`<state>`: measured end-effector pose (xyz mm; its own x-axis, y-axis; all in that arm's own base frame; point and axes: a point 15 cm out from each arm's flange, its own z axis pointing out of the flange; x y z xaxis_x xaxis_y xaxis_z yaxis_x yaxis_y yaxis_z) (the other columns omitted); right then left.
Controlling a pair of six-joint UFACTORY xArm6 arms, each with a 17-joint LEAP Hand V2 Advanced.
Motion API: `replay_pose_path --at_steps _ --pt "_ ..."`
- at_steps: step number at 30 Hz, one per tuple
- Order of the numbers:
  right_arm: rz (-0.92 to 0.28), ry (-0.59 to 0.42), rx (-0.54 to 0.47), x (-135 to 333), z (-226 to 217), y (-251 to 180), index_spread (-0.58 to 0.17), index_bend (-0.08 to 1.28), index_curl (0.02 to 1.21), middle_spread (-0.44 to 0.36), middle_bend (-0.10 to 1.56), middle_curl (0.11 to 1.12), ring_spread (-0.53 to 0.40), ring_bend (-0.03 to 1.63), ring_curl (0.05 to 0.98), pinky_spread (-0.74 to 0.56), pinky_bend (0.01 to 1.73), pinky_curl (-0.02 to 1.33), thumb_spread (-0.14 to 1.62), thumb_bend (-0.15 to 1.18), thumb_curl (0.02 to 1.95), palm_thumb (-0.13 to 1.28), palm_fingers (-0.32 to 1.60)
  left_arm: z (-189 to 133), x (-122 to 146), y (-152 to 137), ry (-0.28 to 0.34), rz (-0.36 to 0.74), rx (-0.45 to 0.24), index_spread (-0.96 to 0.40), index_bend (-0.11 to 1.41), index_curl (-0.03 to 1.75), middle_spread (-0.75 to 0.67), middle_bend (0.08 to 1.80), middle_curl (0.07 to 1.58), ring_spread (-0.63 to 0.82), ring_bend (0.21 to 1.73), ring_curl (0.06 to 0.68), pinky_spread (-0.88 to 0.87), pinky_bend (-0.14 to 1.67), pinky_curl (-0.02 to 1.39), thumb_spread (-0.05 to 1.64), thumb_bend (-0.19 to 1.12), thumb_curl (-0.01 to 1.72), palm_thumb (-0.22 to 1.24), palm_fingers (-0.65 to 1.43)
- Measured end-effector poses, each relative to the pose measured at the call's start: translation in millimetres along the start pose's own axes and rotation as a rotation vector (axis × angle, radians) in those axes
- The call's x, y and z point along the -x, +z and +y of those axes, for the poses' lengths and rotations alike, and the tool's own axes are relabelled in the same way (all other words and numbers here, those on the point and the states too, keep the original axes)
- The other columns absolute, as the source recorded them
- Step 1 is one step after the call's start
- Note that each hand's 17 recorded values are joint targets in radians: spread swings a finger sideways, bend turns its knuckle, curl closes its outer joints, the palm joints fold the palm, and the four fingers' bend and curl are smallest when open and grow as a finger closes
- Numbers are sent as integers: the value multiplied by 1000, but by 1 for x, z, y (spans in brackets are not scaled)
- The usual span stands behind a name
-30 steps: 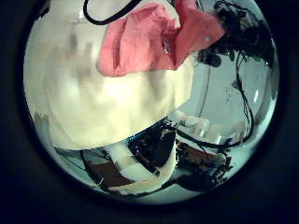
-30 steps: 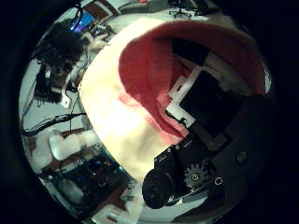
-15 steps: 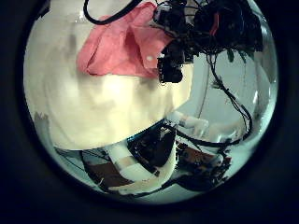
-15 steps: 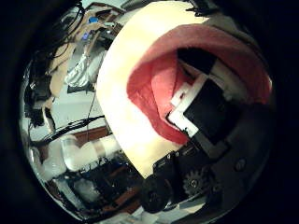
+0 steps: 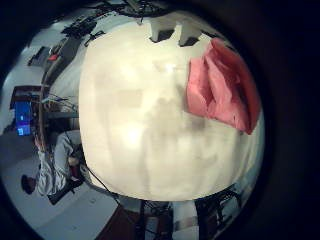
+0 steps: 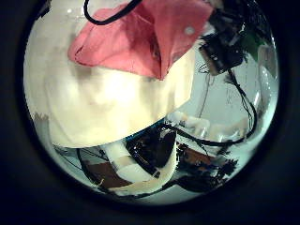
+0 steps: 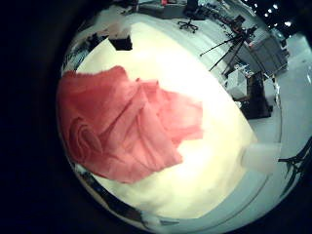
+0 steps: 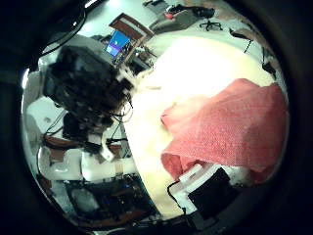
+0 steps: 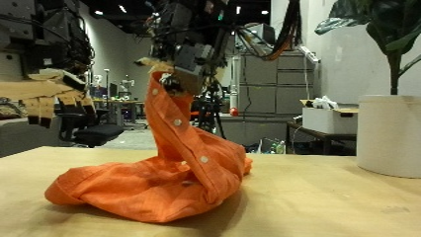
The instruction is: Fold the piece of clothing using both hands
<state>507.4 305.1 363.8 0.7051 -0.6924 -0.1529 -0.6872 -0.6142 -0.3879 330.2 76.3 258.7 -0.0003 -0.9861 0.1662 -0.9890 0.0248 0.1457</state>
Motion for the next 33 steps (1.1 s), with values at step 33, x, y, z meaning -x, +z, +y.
replay_pose_path --at_steps 33 --pt "22 -144 197 46 19 116 -313 156 326 29 255 333 103 599 233 422 705 265 940 -30 332 531 66 39 -22 -13 -20 -26 -55 47 169 313 360 189 290 569 391 232 547 202 320 976 -27 294 84 0"
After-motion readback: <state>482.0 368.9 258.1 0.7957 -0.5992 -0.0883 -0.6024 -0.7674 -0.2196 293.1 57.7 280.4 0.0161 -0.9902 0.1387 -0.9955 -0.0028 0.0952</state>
